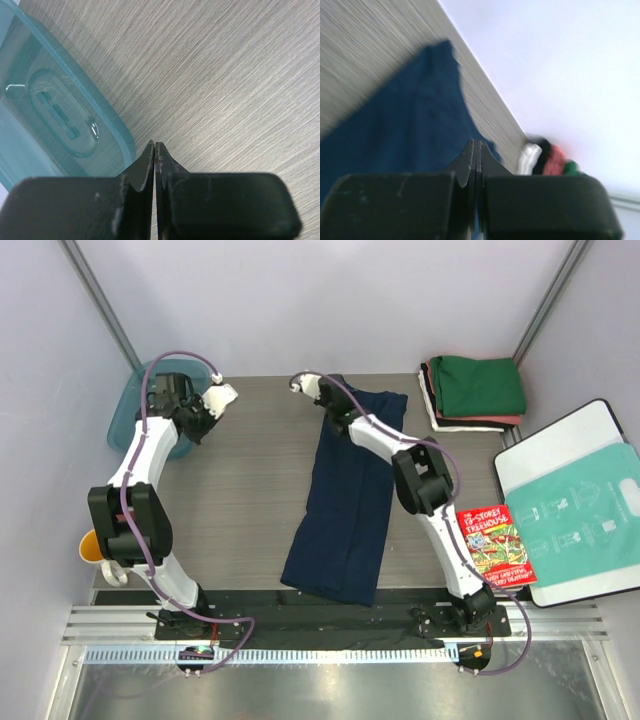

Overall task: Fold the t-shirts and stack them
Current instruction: Fold the tshirt

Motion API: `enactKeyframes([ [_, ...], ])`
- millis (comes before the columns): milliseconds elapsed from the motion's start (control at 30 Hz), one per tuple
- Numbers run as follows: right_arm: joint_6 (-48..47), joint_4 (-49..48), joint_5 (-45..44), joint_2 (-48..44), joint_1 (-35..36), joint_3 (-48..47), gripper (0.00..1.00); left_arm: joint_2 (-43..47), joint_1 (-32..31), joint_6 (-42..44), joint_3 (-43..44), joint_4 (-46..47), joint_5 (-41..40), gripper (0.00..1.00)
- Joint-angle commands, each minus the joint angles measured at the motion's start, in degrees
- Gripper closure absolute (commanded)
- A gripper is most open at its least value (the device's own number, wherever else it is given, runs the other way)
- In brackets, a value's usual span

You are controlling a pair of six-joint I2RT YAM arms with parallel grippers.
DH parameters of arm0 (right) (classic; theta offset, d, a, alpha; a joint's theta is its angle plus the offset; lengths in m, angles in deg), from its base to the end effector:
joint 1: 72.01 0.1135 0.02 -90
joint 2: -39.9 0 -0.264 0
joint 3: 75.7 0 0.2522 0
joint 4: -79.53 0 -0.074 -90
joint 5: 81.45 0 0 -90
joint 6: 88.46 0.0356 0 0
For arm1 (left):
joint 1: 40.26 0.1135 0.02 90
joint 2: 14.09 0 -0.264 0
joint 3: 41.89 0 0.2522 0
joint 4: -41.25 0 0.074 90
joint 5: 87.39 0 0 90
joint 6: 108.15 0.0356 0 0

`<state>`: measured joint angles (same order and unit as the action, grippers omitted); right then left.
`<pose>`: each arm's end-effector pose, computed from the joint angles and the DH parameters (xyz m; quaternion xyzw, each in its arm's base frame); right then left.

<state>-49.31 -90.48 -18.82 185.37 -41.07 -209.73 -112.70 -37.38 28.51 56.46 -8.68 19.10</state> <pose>0.5085 0.2857 0.1745 -0.4248 0.6941 -0.2872 0.5053 0.3810 0.0090 0.2903 0.3922 0.8452 0.0187 0.3624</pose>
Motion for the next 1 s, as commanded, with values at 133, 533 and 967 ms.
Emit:
enactKeyframes([
  [133, -0.3, 15.5, -0.2, -13.8, -2.1, 10.3, 0.99, 4.7, -0.2, -0.2, -1.6, 1.4, 1.3, 1.00],
  [533, -2.9, 22.2, 3.8, -5.5, -4.7, 4.1, 0.99, 4.2, -0.2, 0.9, -1.1, -0.9, 1.0, 1.00],
  [967, -7.9, 21.6, 8.4, 8.5, -5.5, -6.8, 0.99, 1.5, -0.1, 1.0, 0.4, -1.6, 0.7, 1.00],
])
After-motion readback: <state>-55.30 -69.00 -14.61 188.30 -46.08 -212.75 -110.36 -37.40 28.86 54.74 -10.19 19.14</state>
